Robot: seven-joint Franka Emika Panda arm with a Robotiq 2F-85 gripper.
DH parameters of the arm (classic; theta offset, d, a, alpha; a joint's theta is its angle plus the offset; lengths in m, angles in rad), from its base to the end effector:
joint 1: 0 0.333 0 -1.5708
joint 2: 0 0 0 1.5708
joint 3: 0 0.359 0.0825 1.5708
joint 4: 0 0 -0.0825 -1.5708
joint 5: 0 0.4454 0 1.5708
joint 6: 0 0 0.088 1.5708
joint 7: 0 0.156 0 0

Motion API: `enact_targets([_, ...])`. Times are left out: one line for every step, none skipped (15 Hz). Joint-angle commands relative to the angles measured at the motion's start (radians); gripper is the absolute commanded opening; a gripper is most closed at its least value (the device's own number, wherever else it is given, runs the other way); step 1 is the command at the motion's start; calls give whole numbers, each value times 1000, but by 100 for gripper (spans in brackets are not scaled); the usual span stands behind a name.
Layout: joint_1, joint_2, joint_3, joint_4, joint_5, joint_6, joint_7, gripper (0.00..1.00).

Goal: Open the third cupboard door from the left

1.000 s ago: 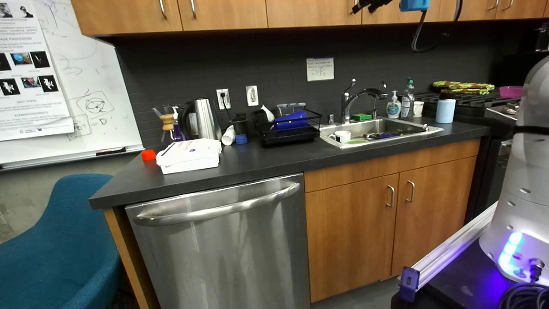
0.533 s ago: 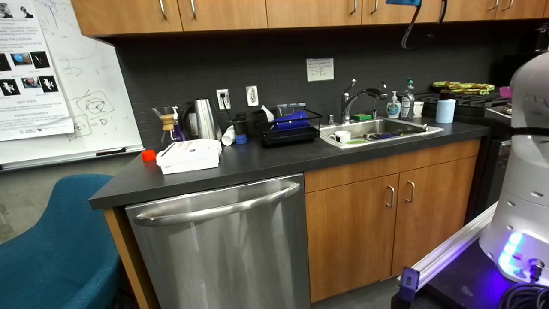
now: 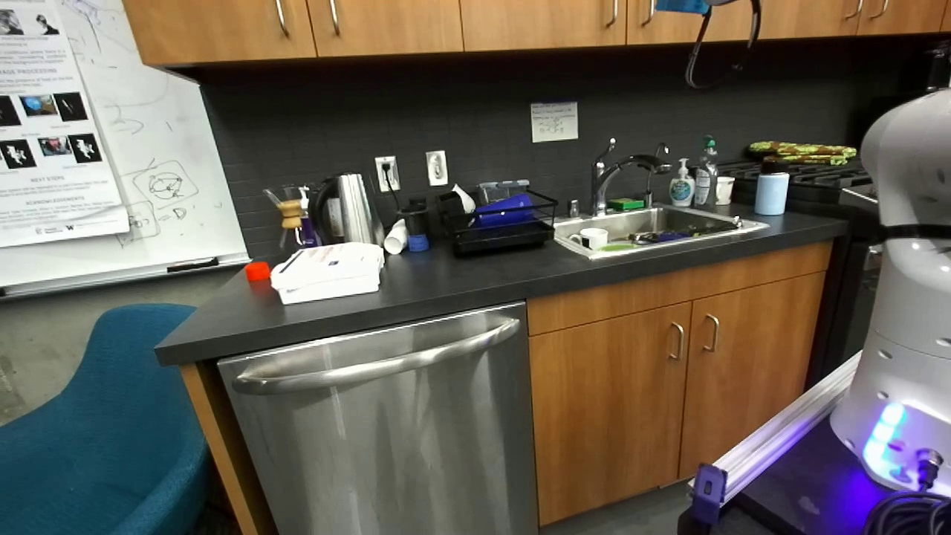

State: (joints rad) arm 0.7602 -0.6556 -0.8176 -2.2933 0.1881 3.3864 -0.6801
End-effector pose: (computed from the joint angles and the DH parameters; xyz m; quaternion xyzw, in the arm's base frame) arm 0.5243 -0.1763 0.6972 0.7132 0.0191 0.7007 0.0071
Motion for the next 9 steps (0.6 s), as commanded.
enact_targets([-18,16,-25,-5,-156,-14,152,100])
enact_targets([-19,20,-28,-5,-162,-18,159,100])
enact_targets([-20,22,-28,-5,-162,-18,159,100])
enact_targets([-20,24,-28,-5,-162,-18,159,100])
enact_targets([-20,25,-28,-4,-162,-18,159,100])
enact_targets([-20,26,-28,-4,-162,-18,160,100])
enact_targets([-20,27,-28,-4,-162,-18,160,100])
enact_targets([-22,50,-26,-6,-179,-9,188,100])
enact_targets([-18,76,-36,-4,-213,15,236,100])
